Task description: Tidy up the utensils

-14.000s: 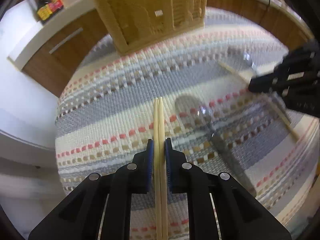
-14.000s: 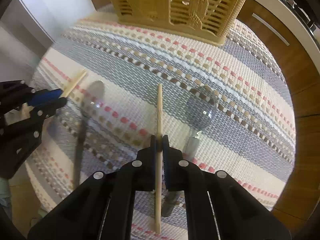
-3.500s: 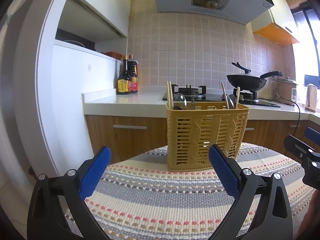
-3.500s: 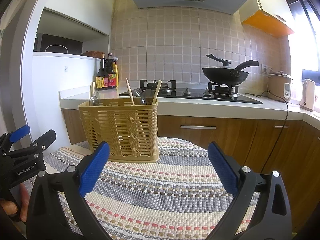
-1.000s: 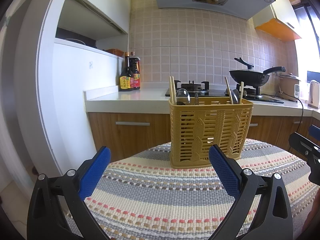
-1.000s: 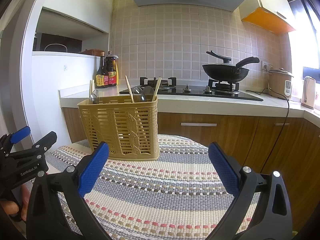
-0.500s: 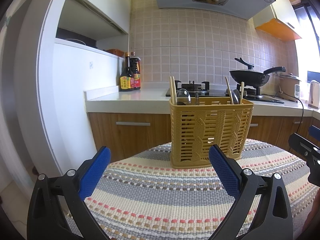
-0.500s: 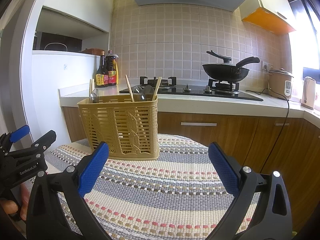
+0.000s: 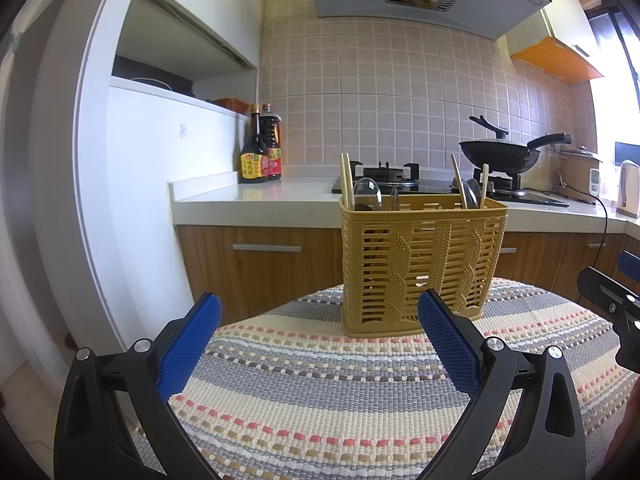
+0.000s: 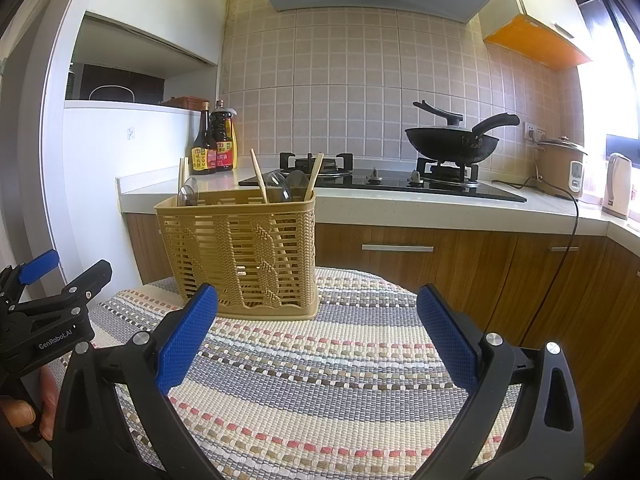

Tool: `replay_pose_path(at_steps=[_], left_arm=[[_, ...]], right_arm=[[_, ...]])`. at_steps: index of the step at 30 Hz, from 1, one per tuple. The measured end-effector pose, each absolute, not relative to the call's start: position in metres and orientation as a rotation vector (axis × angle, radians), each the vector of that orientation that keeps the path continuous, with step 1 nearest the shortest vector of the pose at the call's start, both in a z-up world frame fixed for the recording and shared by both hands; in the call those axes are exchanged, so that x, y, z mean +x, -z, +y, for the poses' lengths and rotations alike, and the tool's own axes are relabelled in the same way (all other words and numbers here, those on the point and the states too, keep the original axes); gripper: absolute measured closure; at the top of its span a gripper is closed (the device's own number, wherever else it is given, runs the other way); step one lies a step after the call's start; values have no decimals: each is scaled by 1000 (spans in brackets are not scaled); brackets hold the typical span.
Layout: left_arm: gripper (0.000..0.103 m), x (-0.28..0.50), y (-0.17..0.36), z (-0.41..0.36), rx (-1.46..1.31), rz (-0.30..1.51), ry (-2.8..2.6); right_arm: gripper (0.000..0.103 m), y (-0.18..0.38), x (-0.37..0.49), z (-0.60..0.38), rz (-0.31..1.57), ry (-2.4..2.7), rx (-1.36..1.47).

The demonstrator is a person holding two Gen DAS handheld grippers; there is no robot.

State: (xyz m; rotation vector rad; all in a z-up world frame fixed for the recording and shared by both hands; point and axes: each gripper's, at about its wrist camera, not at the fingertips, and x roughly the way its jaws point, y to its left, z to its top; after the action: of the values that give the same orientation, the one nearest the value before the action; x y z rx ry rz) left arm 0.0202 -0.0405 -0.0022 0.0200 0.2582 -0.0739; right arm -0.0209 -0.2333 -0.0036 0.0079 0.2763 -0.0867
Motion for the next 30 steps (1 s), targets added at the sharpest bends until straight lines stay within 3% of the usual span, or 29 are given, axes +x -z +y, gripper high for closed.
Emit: replay_pose_path(at_steps=[30], left_arm=[[8, 22, 3, -40, 27, 257, 74]], right_arm=[[8, 6, -20, -233, 279, 84, 2]])
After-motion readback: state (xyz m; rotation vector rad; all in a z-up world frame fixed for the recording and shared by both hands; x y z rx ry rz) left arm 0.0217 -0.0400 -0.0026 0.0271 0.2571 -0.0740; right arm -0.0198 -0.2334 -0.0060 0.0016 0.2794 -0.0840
